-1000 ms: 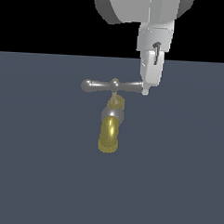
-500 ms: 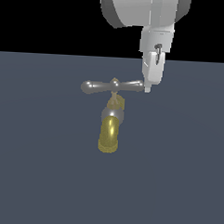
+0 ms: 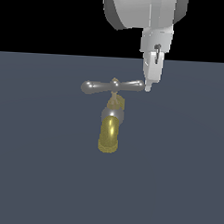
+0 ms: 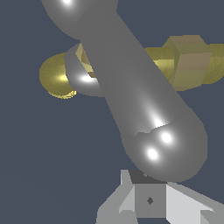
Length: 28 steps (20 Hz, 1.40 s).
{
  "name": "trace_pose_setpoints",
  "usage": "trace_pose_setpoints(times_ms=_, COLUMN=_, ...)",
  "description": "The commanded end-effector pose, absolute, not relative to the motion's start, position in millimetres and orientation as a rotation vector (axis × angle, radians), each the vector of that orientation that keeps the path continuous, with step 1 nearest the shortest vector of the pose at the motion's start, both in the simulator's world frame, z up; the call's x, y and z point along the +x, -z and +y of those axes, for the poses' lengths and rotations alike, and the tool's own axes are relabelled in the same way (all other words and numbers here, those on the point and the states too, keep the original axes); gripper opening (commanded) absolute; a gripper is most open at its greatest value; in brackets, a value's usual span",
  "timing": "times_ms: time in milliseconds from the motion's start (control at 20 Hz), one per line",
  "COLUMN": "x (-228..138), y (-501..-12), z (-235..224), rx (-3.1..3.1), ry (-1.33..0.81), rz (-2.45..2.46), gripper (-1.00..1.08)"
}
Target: Turn on the faucet by rotating a designated handle.
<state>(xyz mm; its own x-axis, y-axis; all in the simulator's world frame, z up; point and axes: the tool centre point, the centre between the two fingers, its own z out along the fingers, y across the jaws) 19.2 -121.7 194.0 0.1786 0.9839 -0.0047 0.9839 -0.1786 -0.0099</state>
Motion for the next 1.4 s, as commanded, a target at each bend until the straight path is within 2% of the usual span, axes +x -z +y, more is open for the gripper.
trace_pose_setpoints(times_ms=0, x=32, y=-195, z=-104, rx=-2.386, ry=-0.006, rz=-2.038, gripper=-1.00)
trace_pose_setpoints(times_ms=950, x=87, y=-196, z=-73, rx=-2.381, ry=0.000, rz=-2.049, gripper=-1.00)
trace_pose_setpoints(times_ms=1000, x=78, y=-194, z=-104, rx=-2.426, ry=-0.022, rz=-2.003, gripper=-1.00)
trace_pose_setpoints(times_ms=1350, x=94, y=-195, z=-49, rx=-2.405, ry=-0.011, rz=-2.025, gripper=-1.00)
